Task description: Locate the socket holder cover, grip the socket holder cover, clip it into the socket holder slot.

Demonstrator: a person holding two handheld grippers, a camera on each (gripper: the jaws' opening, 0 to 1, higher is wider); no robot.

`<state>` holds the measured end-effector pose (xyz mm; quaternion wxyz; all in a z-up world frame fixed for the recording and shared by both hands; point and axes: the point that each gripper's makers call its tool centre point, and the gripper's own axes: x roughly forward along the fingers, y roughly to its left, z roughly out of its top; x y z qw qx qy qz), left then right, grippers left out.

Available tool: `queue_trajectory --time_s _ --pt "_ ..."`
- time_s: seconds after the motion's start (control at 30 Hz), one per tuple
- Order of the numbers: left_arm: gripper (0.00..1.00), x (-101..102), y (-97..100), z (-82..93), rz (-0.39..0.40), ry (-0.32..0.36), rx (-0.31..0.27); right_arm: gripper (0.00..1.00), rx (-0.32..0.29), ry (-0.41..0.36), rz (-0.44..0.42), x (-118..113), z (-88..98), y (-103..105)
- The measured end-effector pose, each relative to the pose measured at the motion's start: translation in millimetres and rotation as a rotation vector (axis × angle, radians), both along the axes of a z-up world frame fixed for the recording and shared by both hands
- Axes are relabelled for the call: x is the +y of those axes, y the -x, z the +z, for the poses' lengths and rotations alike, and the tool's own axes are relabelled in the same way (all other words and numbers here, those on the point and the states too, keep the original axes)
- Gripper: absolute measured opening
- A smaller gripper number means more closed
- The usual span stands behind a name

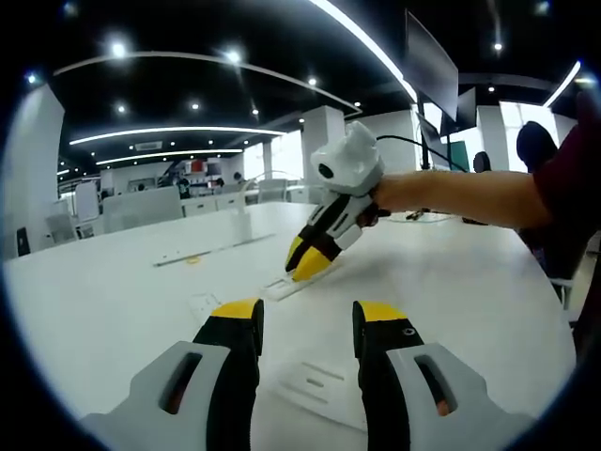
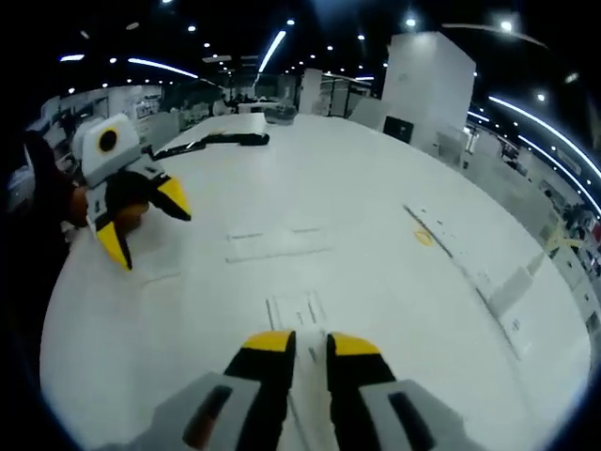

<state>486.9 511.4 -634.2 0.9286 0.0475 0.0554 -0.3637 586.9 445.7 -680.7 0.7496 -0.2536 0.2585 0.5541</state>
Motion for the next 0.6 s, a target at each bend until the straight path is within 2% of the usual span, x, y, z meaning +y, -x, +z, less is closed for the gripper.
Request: queue_trajectory --time_s 0.13,0.6 --pt "0.39 1.5 -2.0 -0.6 0.001 -0.002 0.001 0.14 0.027 0.001 0.023 1.1 -0.7 2.8" --pt "0.39 0.4 -1.2 -0.8 0.007 -0.013 -0.002 0.14 0.058 -0.015 0.053 2.9 -1.1 1.9"
